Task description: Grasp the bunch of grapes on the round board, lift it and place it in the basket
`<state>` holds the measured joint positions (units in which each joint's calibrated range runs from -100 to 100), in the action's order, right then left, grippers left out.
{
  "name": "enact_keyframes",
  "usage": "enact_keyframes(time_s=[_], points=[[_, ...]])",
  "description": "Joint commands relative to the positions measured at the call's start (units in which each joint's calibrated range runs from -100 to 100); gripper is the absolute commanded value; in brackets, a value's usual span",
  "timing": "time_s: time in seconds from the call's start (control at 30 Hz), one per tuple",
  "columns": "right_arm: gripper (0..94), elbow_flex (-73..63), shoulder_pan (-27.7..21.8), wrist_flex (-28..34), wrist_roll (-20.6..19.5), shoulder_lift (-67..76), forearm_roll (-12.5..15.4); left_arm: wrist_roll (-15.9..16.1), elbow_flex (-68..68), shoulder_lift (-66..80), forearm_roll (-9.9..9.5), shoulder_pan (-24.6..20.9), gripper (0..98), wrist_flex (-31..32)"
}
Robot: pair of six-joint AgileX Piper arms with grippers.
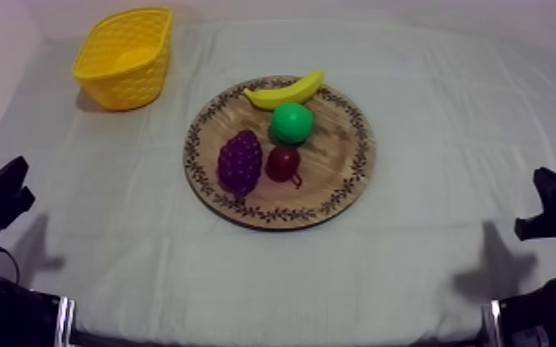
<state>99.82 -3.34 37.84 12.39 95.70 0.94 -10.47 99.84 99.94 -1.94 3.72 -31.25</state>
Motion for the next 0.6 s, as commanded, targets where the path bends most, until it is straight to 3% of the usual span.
enact_keyframes(time_s=[0.0,0.3,0.57], points=[[0.3,-0.04,-0.02,-0.02,-0.01,-0.03,0.02,0.93,0.05,0.06,0.01,-0.29,0.1,-0.11],[0.3,-0.04,-0.02,-0.02,-0.01,-0.03,0.02,1.54,0.05,0.06,0.01,-0.29,0.1,-0.11],[0.3,-0.04,-0.02,-0.02,-0.01,-0.03,0.02,4.76,0.05,0.06,0.01,-0.29,0.1,-0.55]])
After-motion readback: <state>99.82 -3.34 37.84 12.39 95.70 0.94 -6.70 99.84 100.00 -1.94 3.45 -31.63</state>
